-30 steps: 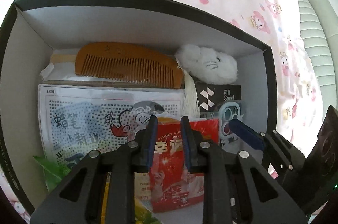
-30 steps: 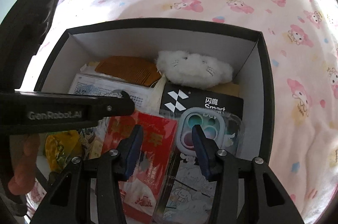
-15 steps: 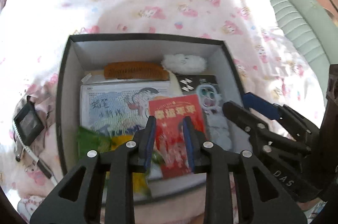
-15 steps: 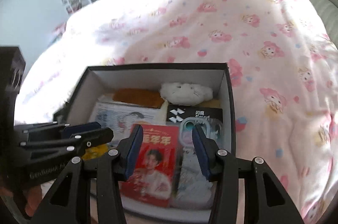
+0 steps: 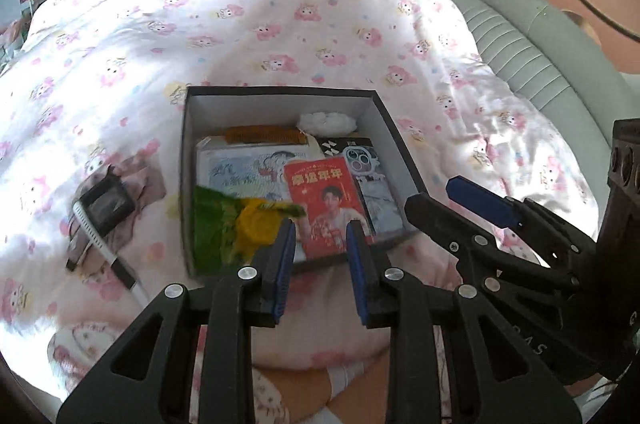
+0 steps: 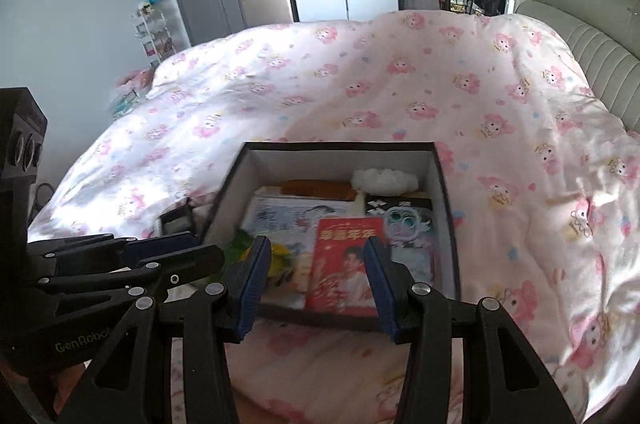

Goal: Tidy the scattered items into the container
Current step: 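Move the right gripper back toward the white smartwatch on the sheet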

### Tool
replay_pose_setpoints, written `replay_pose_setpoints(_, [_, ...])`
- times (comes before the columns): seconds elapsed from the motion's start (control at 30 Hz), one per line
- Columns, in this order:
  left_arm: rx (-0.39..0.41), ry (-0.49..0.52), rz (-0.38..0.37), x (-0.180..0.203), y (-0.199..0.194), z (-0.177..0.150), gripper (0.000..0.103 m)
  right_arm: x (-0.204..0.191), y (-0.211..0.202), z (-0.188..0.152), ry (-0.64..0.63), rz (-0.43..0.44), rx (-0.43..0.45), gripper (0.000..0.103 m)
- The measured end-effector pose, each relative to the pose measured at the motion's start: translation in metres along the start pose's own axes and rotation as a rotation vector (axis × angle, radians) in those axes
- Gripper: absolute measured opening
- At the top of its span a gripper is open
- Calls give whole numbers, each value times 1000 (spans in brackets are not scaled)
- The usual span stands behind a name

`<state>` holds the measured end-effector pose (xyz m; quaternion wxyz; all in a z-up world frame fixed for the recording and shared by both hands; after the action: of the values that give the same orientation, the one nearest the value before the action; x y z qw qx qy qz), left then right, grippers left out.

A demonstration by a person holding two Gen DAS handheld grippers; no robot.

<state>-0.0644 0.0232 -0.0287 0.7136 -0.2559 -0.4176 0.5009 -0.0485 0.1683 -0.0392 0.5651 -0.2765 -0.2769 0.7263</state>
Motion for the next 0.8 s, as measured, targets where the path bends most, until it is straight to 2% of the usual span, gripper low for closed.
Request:
replay_pose_setpoints(0.43, [61,-42,62,-38,-58,-28,25,-70,-32,-14,-79,75,22,44])
replay_pose_setpoints(0.8, [87,-205,144,-129,-81,-50,25,-149,0,-9,-139,171,1,44])
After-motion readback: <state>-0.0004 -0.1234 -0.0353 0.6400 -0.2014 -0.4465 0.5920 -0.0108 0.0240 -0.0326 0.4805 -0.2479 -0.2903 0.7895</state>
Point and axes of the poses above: each gripper's, at about its wrist camera, not at the fingertips, and y roughly the way its jaws point, x to its right, z to its top, the point moved 1 cm from there along y, roughly the way its jaws point, and after that the axes turned 4 degrees about -y, right-handed, at the moved point
